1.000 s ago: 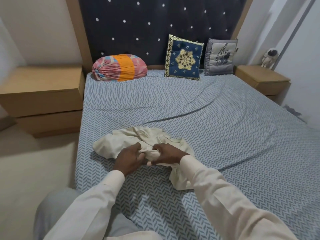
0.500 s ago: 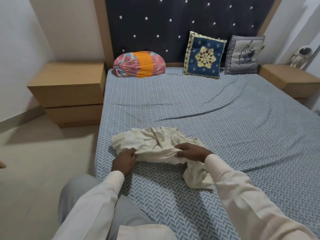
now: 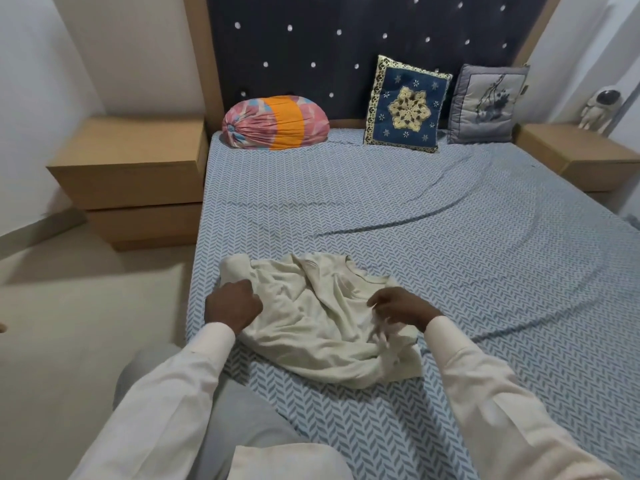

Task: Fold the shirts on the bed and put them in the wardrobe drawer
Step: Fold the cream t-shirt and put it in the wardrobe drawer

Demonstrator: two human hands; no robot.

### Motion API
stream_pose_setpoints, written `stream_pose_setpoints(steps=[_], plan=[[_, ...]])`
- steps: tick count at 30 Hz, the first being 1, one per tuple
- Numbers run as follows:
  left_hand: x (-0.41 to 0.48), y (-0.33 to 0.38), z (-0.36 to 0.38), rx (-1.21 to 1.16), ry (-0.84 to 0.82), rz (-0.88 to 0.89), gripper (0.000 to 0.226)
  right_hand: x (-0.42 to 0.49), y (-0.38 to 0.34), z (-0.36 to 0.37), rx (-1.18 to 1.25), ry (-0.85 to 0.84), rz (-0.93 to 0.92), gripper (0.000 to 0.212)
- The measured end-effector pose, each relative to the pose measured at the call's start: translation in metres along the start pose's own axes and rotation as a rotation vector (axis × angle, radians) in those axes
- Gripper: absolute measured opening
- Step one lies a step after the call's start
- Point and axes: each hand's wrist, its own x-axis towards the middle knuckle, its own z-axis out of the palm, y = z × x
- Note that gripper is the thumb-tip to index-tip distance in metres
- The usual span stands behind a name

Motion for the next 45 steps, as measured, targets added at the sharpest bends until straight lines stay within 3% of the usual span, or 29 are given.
stream_pose_setpoints(steps=[3, 6, 8, 10, 13, 15, 18, 21, 24, 26, 27, 29, 30, 31, 33, 35, 37, 41, 42, 43, 45], plan=[[-0.002, 0.009, 0.017, -0.243, 0.065, 0.258, 0.026, 0.012, 0.031, -0.003, -0.155, 0.453, 0.092, 0.04], [-0.009, 0.024, 0.033, -0.284, -0.099, 0.504, 0.042, 0.016, 0.046, 0.0, -0.144, 0.512, 0.222, 0.081], [-0.012, 0.033, 0.047, -0.111, -0.249, 0.581, 0.067, 0.021, 0.047, 0.004, -0.109, 0.452, 0.303, 0.091], [-0.016, 0.038, 0.056, 0.137, -0.352, 0.59, 0.08, 0.028, 0.049, 0.005, -0.08, 0.415, 0.323, 0.064], [-0.014, 0.037, 0.053, 0.307, -0.325, 0.616, 0.048, 0.029, 0.044, -0.003, 0.133, 0.422, 0.227, 0.012], [-0.01, 0.03, 0.049, 0.284, -0.206, 0.652, 0.036, 0.027, 0.046, -0.017, 0.203, 0.484, 0.148, 0.014], [-0.003, 0.011, 0.037, 0.06, -0.01, 0.602, 0.06, 0.026, 0.06, -0.039, 0.345, 0.503, 0.109, 0.04], [0.002, 0.005, 0.029, -0.153, 0.193, 0.488, 0.035, 0.03, 0.071, -0.055, 0.529, 0.531, 0.127, 0.068], [0.005, 0.015, 0.022, -0.251, 0.213, 0.359, 0.021, 0.007, 0.041, -0.057, 0.664, 0.316, 0.184, 0.047], [0.001, 0.021, 0.022, -0.279, 0.092, 0.249, 0.038, -0.01, 0.022, -0.055, 0.695, 0.078, 0.154, 0.043], [-0.001, 0.022, 0.025, -0.312, 0.029, 0.224, 0.057, -0.017, 0.014, -0.055, 0.732, 0.011, 0.111, 0.043], [-0.014, 0.021, 0.033, -0.272, -0.139, 0.319, 0.108, -0.027, 0.0, -0.055, 0.86, -0.068, 0.024, 0.043], [-0.022, 0.019, 0.041, -0.128, -0.201, 0.418, 0.126, -0.032, -0.008, -0.054, 0.926, -0.101, -0.003, 0.043], [-0.027, 0.017, 0.05, 0.049, -0.216, 0.513, 0.129, -0.036, -0.014, -0.052, 0.984, -0.141, -0.049, 0.042], [-0.029, 0.014, 0.057, 0.239, -0.142, 0.585, 0.084, -0.044, -0.027, -0.048, 1.062, -0.193, -0.143, 0.04], [-0.021, 0.016, 0.046, 0.081, -0.116, 0.523, 0.041, -0.048, -0.034, -0.048, 1.101, -0.226, -0.244, 0.037], [-0.014, 0.022, 0.013, -0.321, -0.283, 0.447, 0.04, -0.057, -0.045, -0.049, 1.139, -0.22, -0.358, 0.039], [0.001, 0.027, -0.066, -0.997, -0.62, 0.26, 0.025, -0.08, -0.076, -0.08, 1.189, 0.197, -0.48, 0.028], [0.006, 0.025, -0.079, -1.089, -0.681, 0.231, 0.025, -0.079, -0.087, -0.076, 1.232, 0.174, -0.531, 0.038], [0.015, 0.023, -0.087, -1.137, -0.683, 0.213, 0.025, -0.079, -0.096, -0.079, 1.35, 0.114, -0.524, 0.048], [0.045, 0.023, -0.091, -1.174, -0.459, 0.171, 0.023, -0.061, -0.105, -0.097, 1.448, 0.162, -0.627, 0.043]])
